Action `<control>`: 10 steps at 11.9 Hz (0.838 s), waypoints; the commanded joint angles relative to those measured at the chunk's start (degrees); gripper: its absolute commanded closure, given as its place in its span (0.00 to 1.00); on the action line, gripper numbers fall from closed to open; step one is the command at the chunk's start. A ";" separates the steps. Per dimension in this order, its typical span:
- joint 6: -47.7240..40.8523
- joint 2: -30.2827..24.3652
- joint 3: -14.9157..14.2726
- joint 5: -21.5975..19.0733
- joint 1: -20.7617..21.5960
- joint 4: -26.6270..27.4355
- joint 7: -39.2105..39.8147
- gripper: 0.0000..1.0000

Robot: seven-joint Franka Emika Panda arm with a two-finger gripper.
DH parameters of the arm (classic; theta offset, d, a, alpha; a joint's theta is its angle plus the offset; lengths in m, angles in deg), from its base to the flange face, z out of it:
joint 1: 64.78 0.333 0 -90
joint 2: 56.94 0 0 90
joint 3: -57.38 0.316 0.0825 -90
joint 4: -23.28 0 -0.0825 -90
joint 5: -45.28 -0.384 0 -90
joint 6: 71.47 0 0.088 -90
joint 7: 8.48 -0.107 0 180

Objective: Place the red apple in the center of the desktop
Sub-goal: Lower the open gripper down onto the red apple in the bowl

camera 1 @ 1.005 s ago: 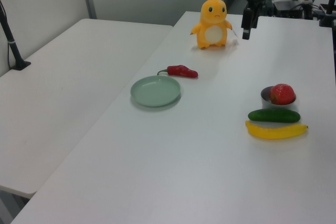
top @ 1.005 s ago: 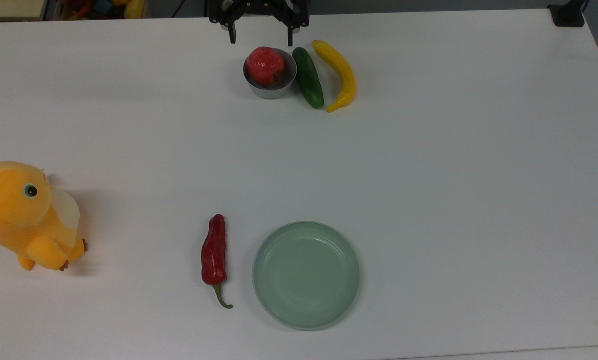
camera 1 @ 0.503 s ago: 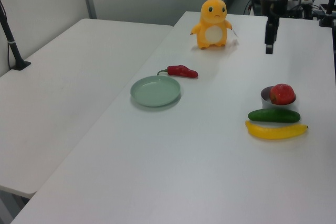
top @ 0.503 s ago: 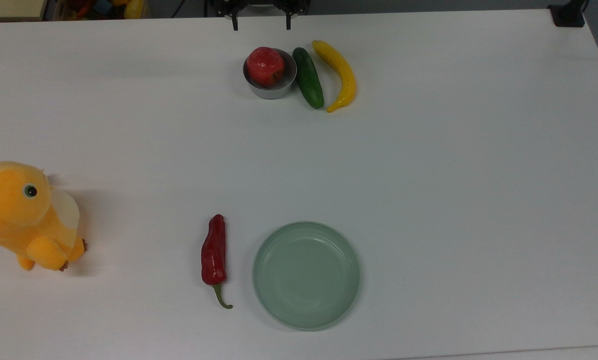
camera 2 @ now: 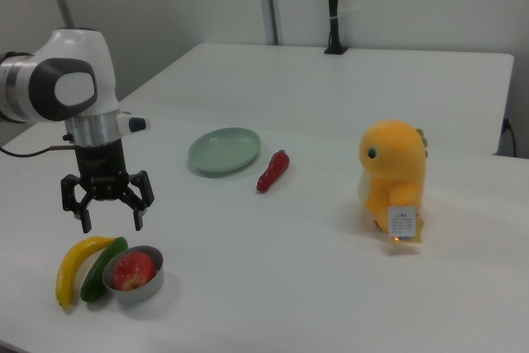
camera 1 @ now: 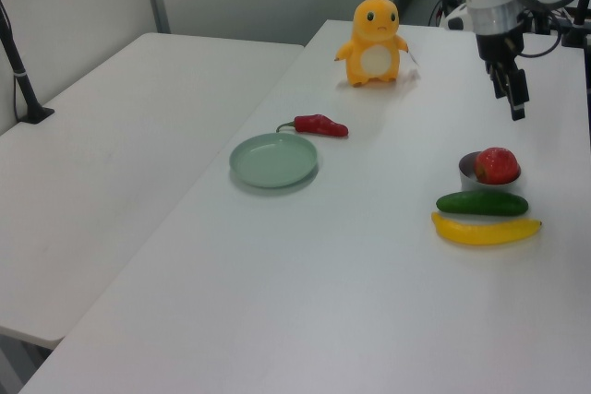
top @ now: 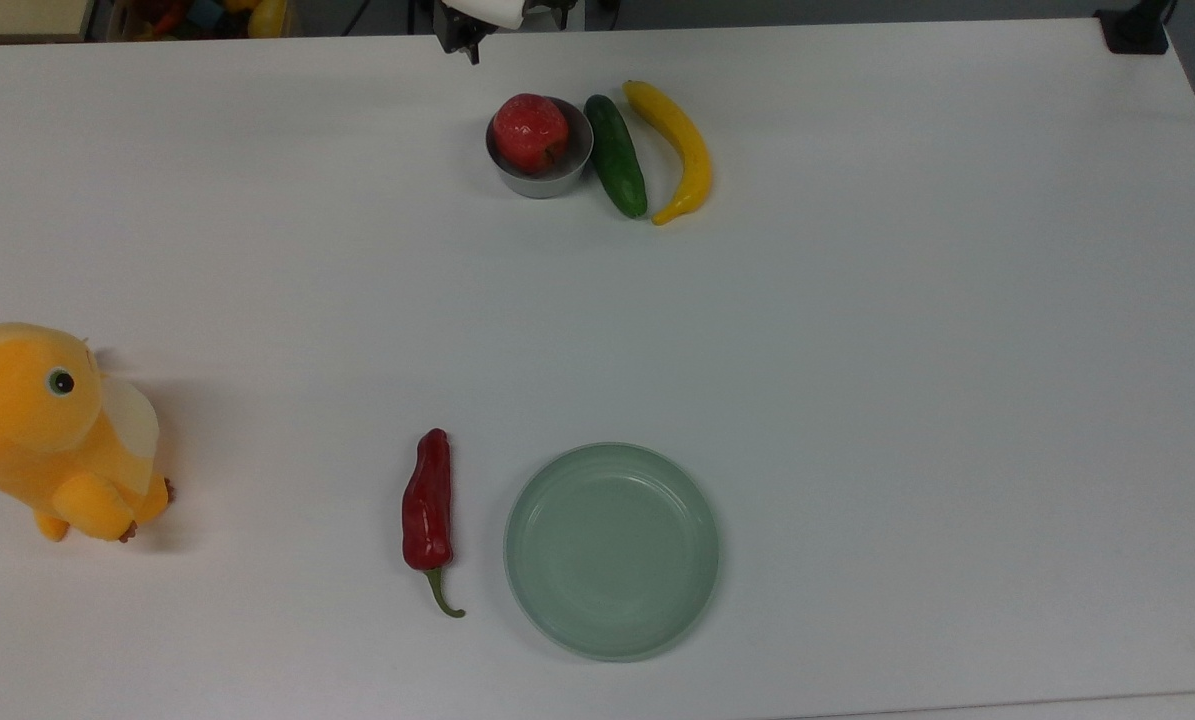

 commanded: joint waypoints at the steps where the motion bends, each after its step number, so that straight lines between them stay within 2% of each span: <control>1: 0.75 0.98 -0.84 1.03 1.43 1.62 2.49 0.00; 2: 1.27 2.21 -0.84 1.38 2.48 1.71 2.49 0.00; 10: 6.37 9.34 -0.76 3.93 3.02 1.71 2.40 0.00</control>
